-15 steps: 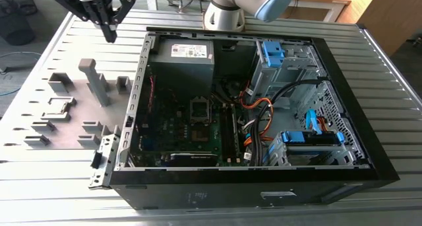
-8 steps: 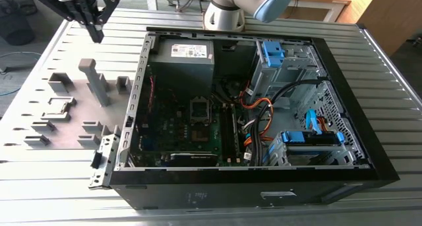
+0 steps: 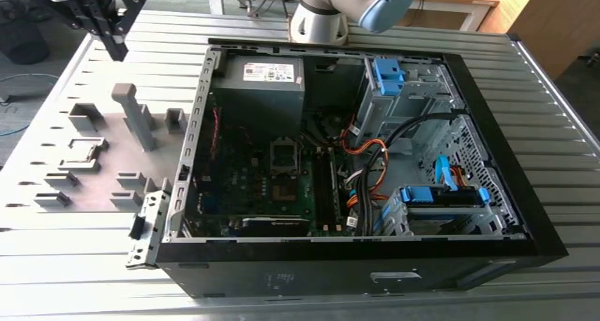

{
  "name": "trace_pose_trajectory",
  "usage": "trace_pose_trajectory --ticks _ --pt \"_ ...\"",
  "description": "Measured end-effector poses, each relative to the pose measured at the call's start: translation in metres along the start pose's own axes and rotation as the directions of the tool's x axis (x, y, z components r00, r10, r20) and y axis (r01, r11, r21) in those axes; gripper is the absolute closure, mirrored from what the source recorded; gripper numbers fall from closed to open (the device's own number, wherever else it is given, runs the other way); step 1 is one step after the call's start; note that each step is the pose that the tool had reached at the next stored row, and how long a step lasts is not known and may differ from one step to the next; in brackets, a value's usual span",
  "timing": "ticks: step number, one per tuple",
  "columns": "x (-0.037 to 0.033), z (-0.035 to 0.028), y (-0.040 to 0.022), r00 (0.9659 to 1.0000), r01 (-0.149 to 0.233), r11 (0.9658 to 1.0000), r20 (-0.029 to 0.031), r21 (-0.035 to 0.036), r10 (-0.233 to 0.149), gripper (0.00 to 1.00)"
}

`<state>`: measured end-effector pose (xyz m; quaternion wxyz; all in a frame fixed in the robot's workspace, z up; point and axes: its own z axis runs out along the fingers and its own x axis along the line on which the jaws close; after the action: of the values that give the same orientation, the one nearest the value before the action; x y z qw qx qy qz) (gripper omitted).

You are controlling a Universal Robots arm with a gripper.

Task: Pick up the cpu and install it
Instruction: 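Reach for the cpu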

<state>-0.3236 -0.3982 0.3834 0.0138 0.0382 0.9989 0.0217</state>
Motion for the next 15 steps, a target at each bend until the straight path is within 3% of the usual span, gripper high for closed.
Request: trace_pose_trajectory --ticks 15 --pt "0.0434 0.0052 -0.0026 1.0 -0.001 1.0 0.0001 0.0 0.001 0.89"
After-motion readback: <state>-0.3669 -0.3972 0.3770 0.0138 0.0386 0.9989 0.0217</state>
